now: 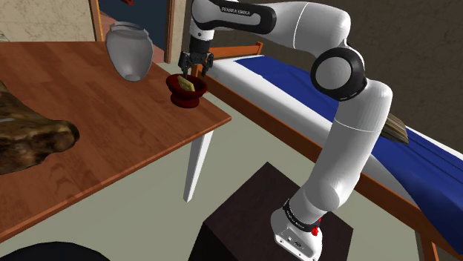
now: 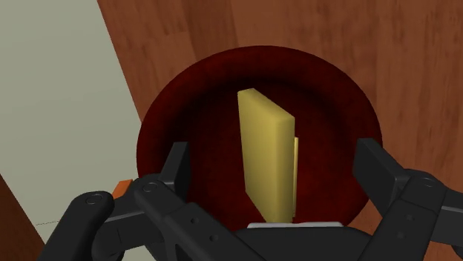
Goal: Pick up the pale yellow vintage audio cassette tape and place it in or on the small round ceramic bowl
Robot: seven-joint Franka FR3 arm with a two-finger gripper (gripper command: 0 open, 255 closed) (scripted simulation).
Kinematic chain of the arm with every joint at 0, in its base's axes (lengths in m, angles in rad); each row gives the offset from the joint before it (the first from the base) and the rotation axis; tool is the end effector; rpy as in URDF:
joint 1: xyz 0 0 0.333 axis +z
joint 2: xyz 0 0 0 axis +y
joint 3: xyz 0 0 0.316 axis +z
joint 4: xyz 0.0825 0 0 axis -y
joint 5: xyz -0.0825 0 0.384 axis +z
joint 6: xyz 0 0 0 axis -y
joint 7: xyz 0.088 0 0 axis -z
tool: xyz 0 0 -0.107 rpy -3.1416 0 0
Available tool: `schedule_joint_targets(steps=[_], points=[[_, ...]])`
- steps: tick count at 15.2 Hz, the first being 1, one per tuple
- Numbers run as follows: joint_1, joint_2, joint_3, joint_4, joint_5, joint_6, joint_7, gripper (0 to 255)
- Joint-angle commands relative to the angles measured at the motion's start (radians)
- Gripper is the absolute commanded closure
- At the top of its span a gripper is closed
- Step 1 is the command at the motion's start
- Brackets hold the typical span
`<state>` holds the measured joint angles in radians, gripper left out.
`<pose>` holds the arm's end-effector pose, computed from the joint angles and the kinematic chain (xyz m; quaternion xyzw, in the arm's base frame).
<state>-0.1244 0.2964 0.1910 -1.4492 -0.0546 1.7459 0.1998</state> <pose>0.6506 0.0227 0.5215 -0.9978 0.0660 -0.0027 0.0012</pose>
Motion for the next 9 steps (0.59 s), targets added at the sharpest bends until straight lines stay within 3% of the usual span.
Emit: schedule_joint_targets(steps=[1, 9], points=[[0.004, 0.007, 0.001, 0.069, -0.001, -0.063, 0.001, 0], [0.005, 0.011, 0.001, 0.102, -0.002, -0.091, 0.001, 0]])
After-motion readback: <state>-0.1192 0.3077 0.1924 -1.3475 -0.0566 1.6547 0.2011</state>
